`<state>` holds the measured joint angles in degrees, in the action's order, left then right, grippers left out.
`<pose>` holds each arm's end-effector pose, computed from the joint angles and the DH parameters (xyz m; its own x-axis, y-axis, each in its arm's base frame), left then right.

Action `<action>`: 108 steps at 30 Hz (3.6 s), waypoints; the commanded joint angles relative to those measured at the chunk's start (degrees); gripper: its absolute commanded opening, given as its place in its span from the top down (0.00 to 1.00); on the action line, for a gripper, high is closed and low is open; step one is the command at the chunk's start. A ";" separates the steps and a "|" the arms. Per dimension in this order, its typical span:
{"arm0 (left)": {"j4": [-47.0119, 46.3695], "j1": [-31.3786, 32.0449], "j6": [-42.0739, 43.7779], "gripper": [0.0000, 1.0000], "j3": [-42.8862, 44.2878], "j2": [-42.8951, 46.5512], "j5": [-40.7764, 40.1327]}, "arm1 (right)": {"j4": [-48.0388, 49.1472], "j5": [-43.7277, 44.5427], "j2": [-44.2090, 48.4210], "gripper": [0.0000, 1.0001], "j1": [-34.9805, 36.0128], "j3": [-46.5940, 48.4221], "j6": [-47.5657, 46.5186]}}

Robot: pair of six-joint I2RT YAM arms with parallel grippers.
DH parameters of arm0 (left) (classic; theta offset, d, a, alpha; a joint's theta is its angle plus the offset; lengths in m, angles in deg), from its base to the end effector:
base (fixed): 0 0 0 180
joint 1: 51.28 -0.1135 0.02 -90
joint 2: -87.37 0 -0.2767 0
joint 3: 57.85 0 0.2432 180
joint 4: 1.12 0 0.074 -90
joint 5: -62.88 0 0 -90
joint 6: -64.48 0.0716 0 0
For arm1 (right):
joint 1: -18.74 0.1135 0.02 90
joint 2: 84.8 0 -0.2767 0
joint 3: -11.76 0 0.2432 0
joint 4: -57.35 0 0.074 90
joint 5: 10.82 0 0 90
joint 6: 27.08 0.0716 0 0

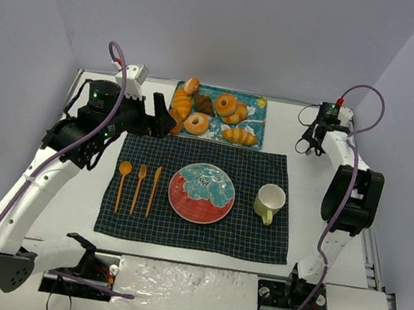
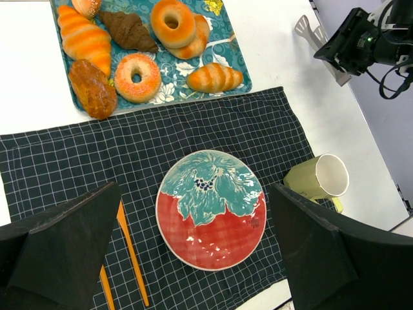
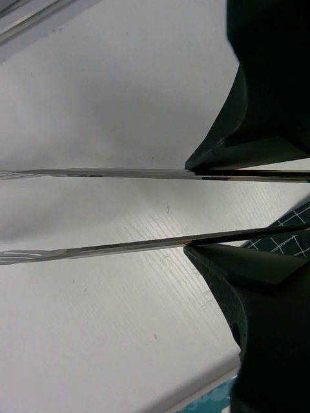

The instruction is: Place the bread

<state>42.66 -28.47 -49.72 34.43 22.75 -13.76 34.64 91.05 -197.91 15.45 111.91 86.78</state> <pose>0.2285 -0.1140 0.4365 -0.4719 -0.2342 -0.8500 0.4258 0.7837 -0.4523 0.4810 -0.0424 0.2294 -0.4422 0.4219 -0.7915 0.4394 0.8712 0.2189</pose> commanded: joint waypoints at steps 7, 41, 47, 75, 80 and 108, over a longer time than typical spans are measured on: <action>-4.45 -0.22 -0.41 0.03 0.58 1.34 0.70 | -2.10 1.50 8.59 0.56 1.26 0.79 -1.36; -4.39 -0.22 -0.60 0.03 0.20 1.43 -0.14 | -13.34 -16.52 25.95 0.57 16.25 3.21 -4.96; -4.28 -0.18 -0.58 0.03 0.14 1.60 -0.32 | -13.28 -18.70 26.72 0.57 17.63 1.66 -4.97; -4.30 -0.22 -0.76 0.03 -0.59 1.58 -0.71 | -13.28 -17.40 24.97 0.57 28.80 -1.17 -5.69; -3.95 -0.22 -0.77 0.03 -0.33 2.02 -1.89 | -13.28 -15.55 21.75 0.57 33.09 1.16 -5.19; 1.84 -0.40 1.65 0.03 5.96 3.40 -6.11 | -12.35 -8.66 1.28 0.58 44.09 21.12 -3.59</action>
<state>45.64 -28.50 -49.50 36.56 24.50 -18.78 19.89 80.34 -195.99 58.56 128.73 82.58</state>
